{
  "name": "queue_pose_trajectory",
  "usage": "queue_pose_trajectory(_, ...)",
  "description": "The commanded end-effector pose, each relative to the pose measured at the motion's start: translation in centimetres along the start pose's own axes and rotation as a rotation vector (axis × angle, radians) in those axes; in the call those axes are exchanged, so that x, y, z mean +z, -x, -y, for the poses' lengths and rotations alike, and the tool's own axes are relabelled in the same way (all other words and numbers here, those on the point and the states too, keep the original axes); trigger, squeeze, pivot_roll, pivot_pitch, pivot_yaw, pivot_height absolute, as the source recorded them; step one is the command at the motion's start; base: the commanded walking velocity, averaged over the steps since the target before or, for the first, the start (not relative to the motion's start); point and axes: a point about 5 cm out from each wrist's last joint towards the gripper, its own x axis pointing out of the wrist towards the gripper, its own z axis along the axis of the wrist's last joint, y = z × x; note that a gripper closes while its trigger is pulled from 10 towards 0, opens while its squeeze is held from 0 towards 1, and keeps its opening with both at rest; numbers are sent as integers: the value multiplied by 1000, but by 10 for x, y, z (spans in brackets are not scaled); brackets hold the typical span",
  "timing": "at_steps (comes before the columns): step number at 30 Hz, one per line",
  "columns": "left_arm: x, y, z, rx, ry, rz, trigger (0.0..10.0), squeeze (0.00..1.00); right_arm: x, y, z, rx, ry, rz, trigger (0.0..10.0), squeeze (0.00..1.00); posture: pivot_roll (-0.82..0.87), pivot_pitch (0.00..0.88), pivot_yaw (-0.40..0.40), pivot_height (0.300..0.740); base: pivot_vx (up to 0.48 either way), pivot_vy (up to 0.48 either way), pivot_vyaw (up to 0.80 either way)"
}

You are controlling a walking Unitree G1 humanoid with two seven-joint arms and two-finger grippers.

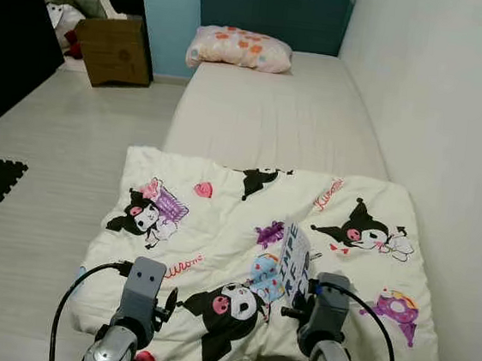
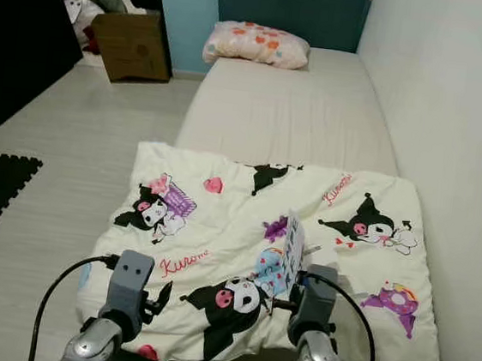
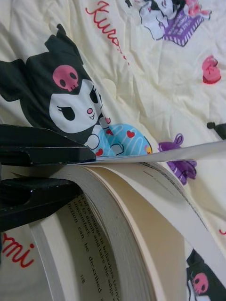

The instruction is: Clean up the room

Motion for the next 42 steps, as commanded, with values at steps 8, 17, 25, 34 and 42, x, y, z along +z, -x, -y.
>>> queue_pose_trajectory(8,-7,4,0,8,27,-17,10000,0,3,1,4,-4,12,31,10000,0,5,98,4,740,0,0,0)
queue_pose_trajectory(17,-6,4,1,0,54,-7,10000,0,3,1,4,-3,12,31,10000,0,5,99,4,740,0,107,0)
queue_pose_trajectory(25,-6,5,1,-4,40,-11,10000,0,2,1,5,-5,9,30,10000,0,6,106,8,740,0,268,0)
queue_pose_trajectory(34,-7,6,1,-21,20,-21,10000,0,1,2,4,-7,2,27,10000,0,8,109,14,740,0,0,0)
queue_pose_trajectory(42,-7,5,0,-22,12,-27,10000,0,1,2,5,-9,-3,26,10000,0,9,110,17,740,0,0,0)
